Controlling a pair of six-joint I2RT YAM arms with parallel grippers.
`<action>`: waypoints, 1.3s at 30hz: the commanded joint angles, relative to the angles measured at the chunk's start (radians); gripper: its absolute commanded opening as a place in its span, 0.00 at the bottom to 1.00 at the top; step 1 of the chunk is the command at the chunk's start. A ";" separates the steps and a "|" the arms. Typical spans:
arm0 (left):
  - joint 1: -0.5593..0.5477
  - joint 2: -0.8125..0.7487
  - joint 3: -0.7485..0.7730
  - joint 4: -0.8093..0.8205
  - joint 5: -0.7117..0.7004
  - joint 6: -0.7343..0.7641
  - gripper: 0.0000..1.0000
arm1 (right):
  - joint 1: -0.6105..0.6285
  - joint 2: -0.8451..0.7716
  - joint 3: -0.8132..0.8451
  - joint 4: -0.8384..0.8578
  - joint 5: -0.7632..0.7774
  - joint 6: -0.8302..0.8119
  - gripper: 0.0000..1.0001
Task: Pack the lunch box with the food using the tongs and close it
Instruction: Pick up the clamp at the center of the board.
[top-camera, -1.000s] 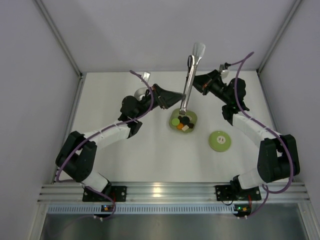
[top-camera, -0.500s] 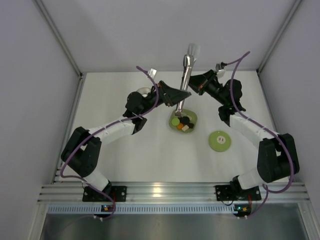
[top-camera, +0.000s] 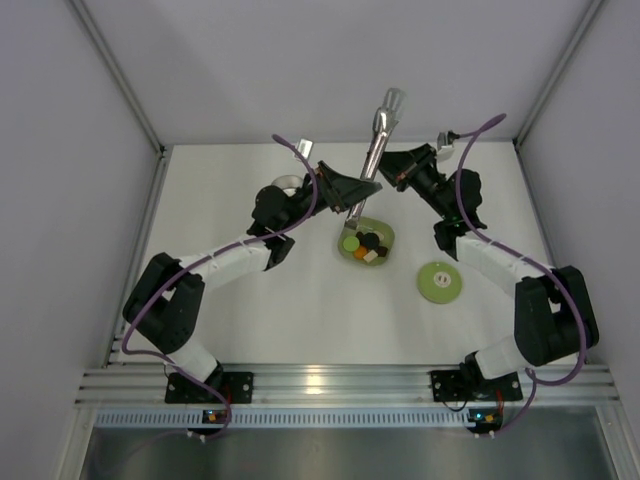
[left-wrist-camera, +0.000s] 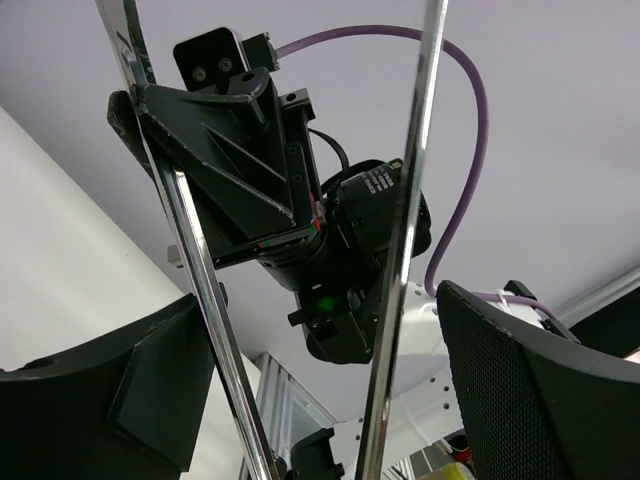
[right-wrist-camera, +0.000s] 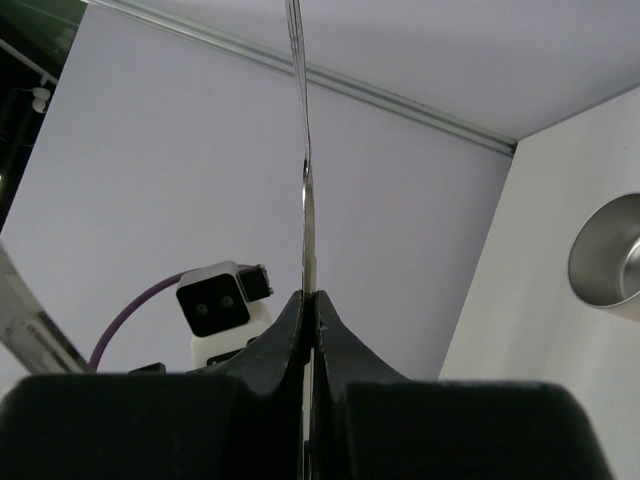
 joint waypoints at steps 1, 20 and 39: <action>-0.013 -0.012 0.010 0.111 -0.009 -0.008 0.89 | 0.029 -0.021 -0.002 0.122 0.036 -0.023 0.00; -0.030 -0.043 -0.004 0.073 -0.026 0.016 0.71 | 0.041 0.003 -0.047 0.219 0.070 0.008 0.00; -0.033 -0.076 0.006 0.018 -0.031 0.061 0.56 | 0.046 -0.041 -0.042 0.136 0.093 -0.070 0.11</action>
